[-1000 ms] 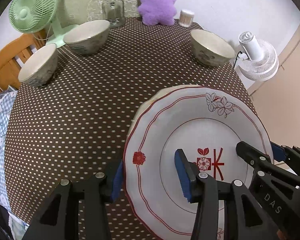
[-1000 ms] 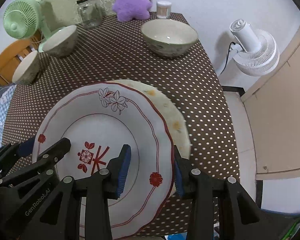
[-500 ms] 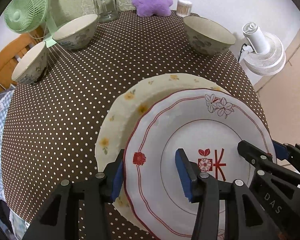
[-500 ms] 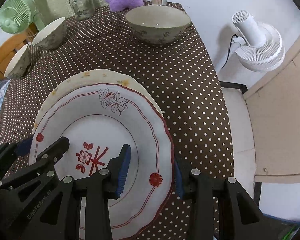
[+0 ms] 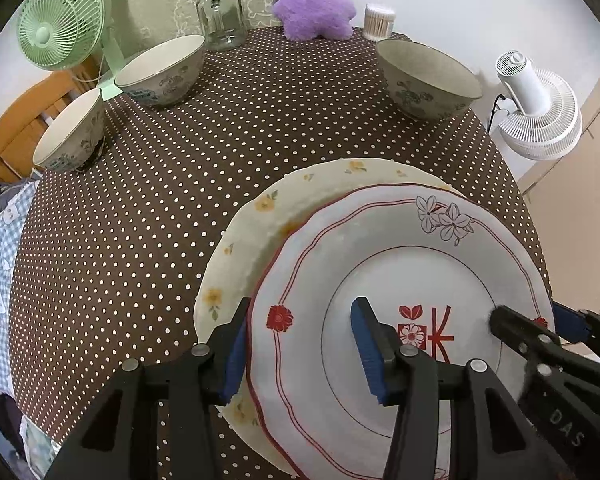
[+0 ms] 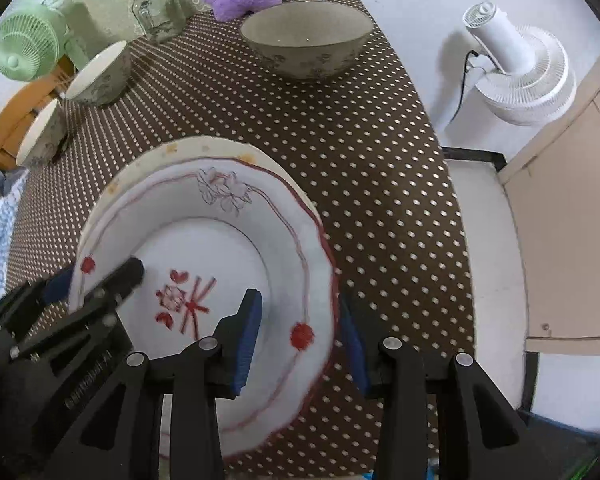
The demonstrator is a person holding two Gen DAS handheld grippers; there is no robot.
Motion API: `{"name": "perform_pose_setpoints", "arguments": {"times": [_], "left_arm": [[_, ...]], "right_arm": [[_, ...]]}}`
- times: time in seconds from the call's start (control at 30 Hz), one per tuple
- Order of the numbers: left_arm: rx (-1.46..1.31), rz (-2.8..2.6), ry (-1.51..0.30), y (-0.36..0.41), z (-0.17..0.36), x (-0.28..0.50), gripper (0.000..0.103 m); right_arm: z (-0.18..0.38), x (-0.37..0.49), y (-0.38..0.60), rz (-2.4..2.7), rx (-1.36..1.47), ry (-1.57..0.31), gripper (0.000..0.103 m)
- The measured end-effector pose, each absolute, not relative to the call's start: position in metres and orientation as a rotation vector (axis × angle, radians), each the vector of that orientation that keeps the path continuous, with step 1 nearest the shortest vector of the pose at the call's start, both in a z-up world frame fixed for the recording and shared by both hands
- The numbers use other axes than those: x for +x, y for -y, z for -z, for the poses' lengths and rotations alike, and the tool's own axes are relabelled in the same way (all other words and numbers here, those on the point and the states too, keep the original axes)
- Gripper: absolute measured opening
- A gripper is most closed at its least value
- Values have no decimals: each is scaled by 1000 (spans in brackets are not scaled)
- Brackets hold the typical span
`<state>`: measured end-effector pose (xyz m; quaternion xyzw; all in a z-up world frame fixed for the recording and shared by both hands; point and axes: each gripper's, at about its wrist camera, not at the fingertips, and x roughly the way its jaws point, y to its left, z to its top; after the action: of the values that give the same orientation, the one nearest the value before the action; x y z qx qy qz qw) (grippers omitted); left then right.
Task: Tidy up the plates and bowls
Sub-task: 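Lower the red-rimmed plate onto the flowered plate stack with both grippers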
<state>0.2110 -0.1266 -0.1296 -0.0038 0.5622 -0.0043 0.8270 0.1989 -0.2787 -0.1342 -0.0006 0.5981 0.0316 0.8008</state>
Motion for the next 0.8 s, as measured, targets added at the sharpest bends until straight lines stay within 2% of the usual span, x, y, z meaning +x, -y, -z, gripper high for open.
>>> {"name": "perform_pose_setpoints", "arguments": {"times": [0.03, 0.07, 0.43, 0.57, 0.8], "left_arm": [[-8, 8, -1194, 127, 129, 211, 50], [-6, 5, -1192, 127, 129, 211, 50], [-12, -27, -1200, 126, 126, 211, 50], [17, -47, -1145, 127, 115, 209, 53], [-1, -69, -1163, 117, 119, 206, 54]], "right_arm": [[134, 196, 278, -79, 0, -1281, 33], [133, 195, 279, -98, 11, -1278, 32], [136, 204, 278, -100, 11, -1268, 32], [136, 207, 274, -89, -16, -1264, 32], [129, 210, 261, -85, -119, -1223, 30]]}}
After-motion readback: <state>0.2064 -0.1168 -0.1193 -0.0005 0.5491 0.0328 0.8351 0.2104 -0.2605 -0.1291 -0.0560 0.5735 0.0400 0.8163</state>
